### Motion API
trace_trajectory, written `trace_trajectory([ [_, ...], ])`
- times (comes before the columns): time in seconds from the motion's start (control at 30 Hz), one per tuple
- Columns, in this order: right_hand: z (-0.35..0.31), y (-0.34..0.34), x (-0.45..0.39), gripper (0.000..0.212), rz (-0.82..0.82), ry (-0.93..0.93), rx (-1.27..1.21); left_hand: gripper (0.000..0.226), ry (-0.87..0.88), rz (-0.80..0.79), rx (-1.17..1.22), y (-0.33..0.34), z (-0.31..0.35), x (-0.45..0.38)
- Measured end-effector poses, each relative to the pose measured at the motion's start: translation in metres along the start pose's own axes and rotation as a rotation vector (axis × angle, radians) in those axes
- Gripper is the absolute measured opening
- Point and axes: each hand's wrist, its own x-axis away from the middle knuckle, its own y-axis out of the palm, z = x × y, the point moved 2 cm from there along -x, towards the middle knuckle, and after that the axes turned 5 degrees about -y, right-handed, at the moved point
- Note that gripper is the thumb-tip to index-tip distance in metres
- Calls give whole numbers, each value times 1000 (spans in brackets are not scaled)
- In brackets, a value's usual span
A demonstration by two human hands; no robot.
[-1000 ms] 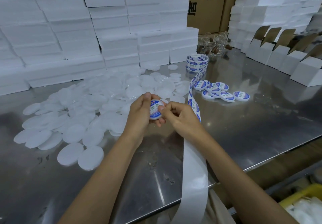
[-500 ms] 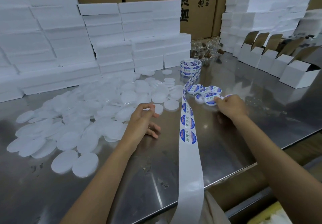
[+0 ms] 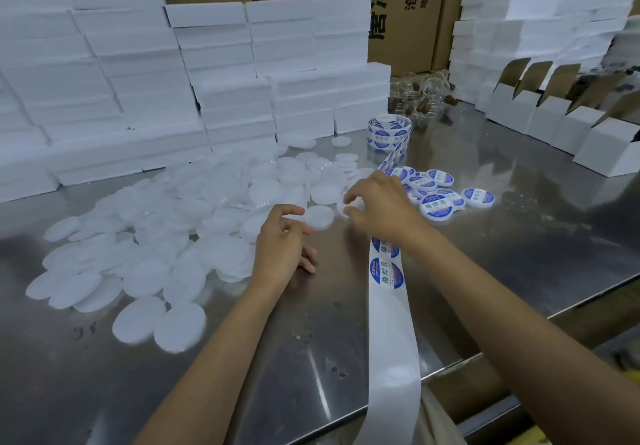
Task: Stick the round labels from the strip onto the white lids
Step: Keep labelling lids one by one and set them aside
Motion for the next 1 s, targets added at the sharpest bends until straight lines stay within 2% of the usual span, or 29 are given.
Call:
trace_trajectory([
  [0.13,-17,24,-12,52,-131,-24,115,31,17,30,-19,-1,-1,-2],
  [0.23,-27,36,-17,68,-116,14,215,31,14,37,-25,-2,-2,-3],
  [0.33,-31,40,-22,66,-112,61,224,31,14,40,-30,-4,-2,-3],
  [0.5,-30,32,-24,68,-208,118,104,31,-7,32,-15,-6,2,-1],
  [0.67,-33,3,-7,52,21,131,-92,15,-9,43,8,-9,8,2],
  [0.73,-36,-7,3,50,77,121,-234,12,-73,-42,99,-7,11,5],
  [0.87,-48,-18,21,53,70,28,-371,30,-160,-325,432,4,16,12],
  [0.93,-49,-22,28,57,27,-19,-340,36,-153,-352,476,6,18,15],
  [1.0,-40,-30,33,48,2,-12,-350,37,-154,-337,522,6,19,15],
])
